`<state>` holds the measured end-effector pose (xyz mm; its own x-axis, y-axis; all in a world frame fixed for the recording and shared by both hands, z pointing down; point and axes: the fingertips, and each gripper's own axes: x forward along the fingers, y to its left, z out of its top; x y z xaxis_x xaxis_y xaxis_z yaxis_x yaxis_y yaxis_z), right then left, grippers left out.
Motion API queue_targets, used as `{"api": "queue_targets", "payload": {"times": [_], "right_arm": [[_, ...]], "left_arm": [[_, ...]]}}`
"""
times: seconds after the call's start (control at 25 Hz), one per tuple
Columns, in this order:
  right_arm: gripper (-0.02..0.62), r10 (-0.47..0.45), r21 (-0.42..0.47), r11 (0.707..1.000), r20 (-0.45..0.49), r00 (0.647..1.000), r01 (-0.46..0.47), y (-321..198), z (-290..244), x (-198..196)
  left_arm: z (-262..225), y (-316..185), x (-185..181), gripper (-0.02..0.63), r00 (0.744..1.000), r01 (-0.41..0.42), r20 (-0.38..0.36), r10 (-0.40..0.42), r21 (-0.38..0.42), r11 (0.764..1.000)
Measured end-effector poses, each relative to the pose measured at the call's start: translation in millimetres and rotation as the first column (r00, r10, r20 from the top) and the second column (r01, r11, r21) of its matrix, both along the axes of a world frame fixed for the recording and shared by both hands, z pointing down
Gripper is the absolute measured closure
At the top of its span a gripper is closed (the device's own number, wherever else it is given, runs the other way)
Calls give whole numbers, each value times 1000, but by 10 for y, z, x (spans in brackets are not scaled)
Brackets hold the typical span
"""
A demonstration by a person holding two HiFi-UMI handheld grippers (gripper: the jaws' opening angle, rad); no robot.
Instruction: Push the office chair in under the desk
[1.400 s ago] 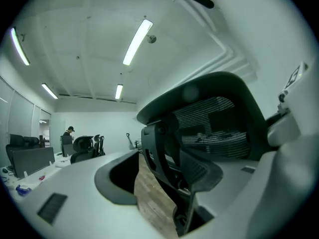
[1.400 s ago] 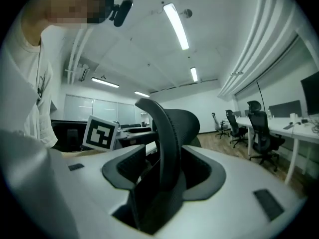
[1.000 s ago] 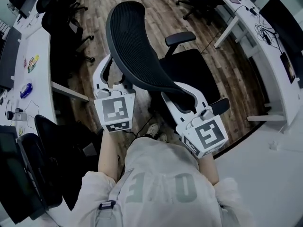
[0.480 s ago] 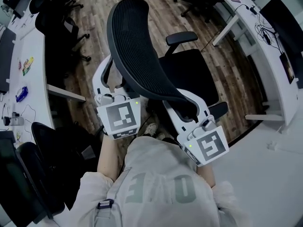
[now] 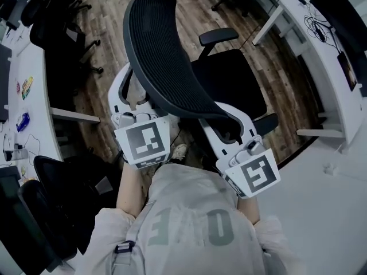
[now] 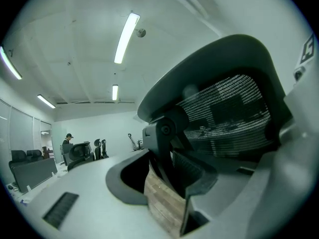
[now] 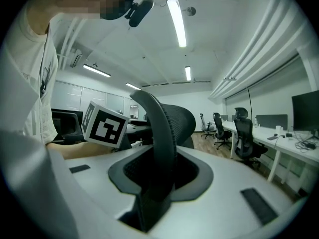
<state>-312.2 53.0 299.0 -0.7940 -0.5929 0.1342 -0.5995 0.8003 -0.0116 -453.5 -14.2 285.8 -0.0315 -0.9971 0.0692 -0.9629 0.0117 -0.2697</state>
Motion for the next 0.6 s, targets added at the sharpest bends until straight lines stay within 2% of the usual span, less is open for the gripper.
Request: {"api": "queue_targets", "payload": {"times": [0.6], "right_arm": [[491,-5,10,1000,-1,1000,5,-750,18,1723]], "left_arm": [[13,-742,1716,445,1000,-9,-6,9,13,1000]]}}
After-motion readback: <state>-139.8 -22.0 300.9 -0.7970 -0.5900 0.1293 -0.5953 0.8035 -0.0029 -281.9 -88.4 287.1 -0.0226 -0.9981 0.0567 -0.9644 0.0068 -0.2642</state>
